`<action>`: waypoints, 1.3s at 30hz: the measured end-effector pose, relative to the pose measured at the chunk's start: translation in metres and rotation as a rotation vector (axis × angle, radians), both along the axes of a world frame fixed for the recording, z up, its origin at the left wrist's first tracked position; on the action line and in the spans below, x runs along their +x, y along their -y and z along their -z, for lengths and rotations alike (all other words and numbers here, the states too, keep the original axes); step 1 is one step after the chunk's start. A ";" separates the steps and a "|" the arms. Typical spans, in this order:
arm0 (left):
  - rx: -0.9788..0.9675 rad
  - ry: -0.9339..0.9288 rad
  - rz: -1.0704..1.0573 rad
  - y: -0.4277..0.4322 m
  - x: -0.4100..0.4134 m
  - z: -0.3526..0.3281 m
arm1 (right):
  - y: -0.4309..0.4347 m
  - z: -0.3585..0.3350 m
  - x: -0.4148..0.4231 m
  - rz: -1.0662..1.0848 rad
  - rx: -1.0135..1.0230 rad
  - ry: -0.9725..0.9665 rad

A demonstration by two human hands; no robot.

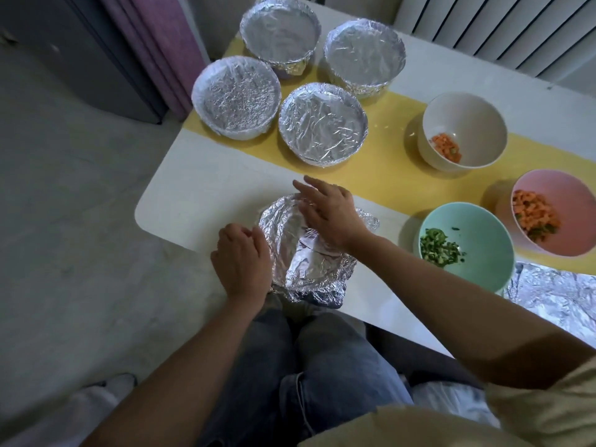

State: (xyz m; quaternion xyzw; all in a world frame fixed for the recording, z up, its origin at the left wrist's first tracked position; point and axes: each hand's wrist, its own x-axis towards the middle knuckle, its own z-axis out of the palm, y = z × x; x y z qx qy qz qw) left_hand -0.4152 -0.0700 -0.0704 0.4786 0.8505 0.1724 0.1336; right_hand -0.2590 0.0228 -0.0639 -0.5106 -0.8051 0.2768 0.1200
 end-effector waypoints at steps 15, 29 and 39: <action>0.141 0.038 0.463 -0.016 0.010 0.021 | 0.081 0.018 -0.006 0.408 0.140 0.079; 0.286 0.469 0.154 -0.020 0.004 0.028 | 0.078 0.031 0.002 0.633 0.093 -0.397; 0.196 0.617 0.046 -0.020 0.004 0.026 | 0.072 0.031 0.008 0.762 -0.127 -0.552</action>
